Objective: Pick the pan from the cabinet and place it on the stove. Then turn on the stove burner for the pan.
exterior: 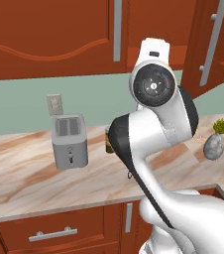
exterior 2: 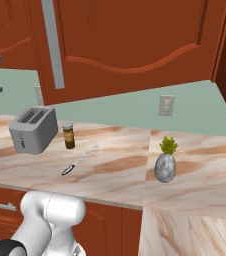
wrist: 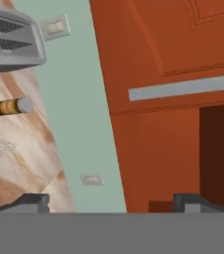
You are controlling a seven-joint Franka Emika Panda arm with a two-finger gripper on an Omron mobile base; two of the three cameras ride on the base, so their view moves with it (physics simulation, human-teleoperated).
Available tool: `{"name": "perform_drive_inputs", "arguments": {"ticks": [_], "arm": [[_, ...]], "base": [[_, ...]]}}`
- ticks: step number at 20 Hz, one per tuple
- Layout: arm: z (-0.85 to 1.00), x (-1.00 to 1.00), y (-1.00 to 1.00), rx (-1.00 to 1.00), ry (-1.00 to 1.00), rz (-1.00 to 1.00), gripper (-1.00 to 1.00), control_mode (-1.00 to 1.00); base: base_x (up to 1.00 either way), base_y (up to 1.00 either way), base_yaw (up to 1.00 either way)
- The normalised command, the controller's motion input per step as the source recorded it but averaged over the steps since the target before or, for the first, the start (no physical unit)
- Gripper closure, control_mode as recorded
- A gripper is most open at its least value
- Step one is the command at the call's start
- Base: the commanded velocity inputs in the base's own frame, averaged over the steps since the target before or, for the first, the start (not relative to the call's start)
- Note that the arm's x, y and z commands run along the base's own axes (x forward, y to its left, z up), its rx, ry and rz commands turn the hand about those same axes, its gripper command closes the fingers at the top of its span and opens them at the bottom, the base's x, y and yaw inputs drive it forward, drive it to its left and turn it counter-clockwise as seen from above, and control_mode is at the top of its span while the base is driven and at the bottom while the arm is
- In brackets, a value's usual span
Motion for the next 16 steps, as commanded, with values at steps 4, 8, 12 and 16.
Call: {"name": "perform_drive_inputs", "arguments": {"ticks": [4, 8, 12, 16], "arm": [[-0.25, 0.51, -0.19, -0.16, 0.02, -0.11, -1.0, -1.0], [-0.16, 0.43, -0.24, -0.13, 0.01, -0.13, -1.0, -1.0], [-0.06, 0.27, -0.35, -0.09, 0.02, -0.15, -1.0, -1.0], [0.0, 0.05, -0.4, -0.05, 0.0, -0.16, -1.0, -1.0]], "base": [[0.0, 0.0, 0.0], [0.0, 0.0, 0.0], [0.0, 0.0, 0.0], [0.0, 0.0, 0.0]]}}
